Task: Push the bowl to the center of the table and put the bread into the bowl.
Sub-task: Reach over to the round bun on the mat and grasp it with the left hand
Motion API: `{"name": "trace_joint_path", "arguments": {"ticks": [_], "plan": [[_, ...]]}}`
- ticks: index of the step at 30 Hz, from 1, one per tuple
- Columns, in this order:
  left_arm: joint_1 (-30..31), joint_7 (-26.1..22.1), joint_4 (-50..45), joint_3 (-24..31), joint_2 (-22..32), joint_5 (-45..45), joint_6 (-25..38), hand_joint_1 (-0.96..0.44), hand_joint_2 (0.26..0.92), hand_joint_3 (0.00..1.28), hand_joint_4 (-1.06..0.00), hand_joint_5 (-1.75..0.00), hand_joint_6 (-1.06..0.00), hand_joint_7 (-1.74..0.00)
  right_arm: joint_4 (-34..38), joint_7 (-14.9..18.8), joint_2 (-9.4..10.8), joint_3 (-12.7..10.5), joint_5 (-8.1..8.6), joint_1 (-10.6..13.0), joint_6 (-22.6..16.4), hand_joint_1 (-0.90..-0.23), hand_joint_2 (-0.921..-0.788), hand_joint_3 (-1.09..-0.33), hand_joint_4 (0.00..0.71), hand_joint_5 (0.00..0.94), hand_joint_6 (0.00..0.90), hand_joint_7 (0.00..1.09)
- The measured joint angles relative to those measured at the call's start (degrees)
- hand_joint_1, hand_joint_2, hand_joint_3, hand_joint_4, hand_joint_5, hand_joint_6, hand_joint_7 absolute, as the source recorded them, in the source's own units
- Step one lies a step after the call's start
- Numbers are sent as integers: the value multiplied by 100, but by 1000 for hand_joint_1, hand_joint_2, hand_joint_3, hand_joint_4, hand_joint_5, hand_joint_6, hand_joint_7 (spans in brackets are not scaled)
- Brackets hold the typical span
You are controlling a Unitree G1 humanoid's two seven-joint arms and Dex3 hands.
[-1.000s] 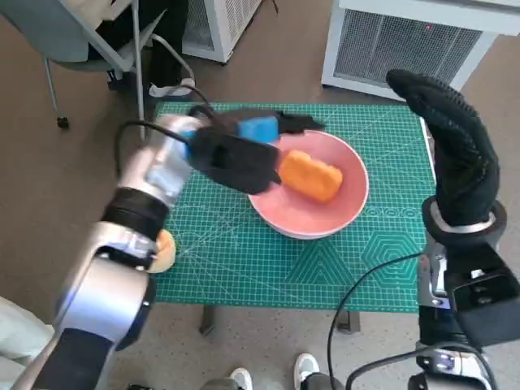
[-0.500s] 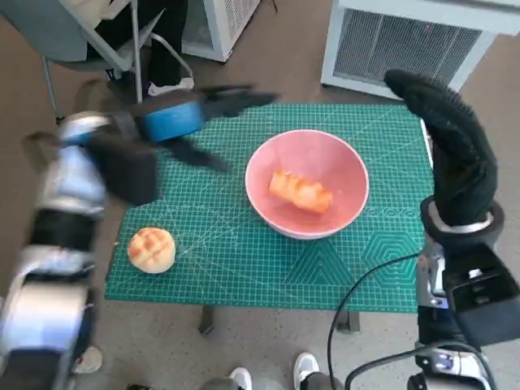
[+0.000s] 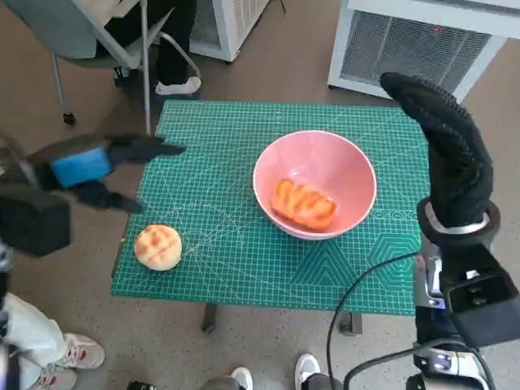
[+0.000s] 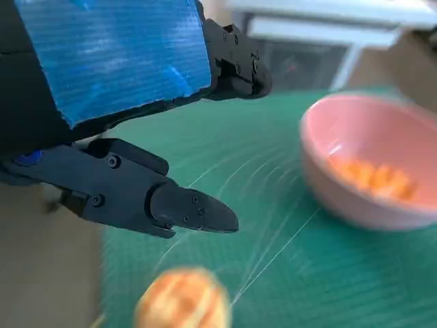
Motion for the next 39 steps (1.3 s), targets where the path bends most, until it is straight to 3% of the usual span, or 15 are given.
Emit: {"name": "trace_joint_path", "arguments": {"ticks": [5, 10, 18, 30, 35, 36, 39], "plan": [[447, 11, -257, 56, 143, 1, 94, -371, 888, 1, -295, 0, -385, -54, 39, 66, 0, 16, 154, -2, 12, -574, -921, -809, 287, 4, -1, 583], [728, 63, -354, 40, 143, 51, 214, -323, 870, 0, -287, 0, -386, -38, 74, 139, 1, 40, 190, -9, 40, -575, -921, -808, 287, 3, -1, 583], [809, 323, -176, -129, 4, 311, 209, -237, 843, 0, -282, -1, -393, -27, 117, 257, 3, 54, 302, -47, 64, -564, -921, -808, 287, 3, -1, 584], [587, 1054, 1258, -784, -610, 1116, -289, -121, 856, 9, -467, -62, -554, -86, 134, 383, 4, 60, 400, -83, 95, -558, -921, -804, 287, 2, -1, 581], [401, 1421, 1837, -1053, -779, 1494, -460, -68, 896, 23, -649, -142, -694, -159, 131, 402, 1, 56, 411, -83, 104, -558, -921, -805, 287, 2, -1, 581], [353, 1485, 1919, -1082, -793, 1529, -502, -59, 903, 19, -693, -177, -723, -191, 130, 406, 0, 54, 414, -83, 107, -559, -921, -805, 287, 2, -1, 581], [160, 1723, 2186, -1179, -825, 1675, -612, -20, 915, 83, -644, -904, -630, -859, 123, 427, 1, 52, 420, -83, 119, -563, -921, -804, 287, 2, -1, 581]]}}
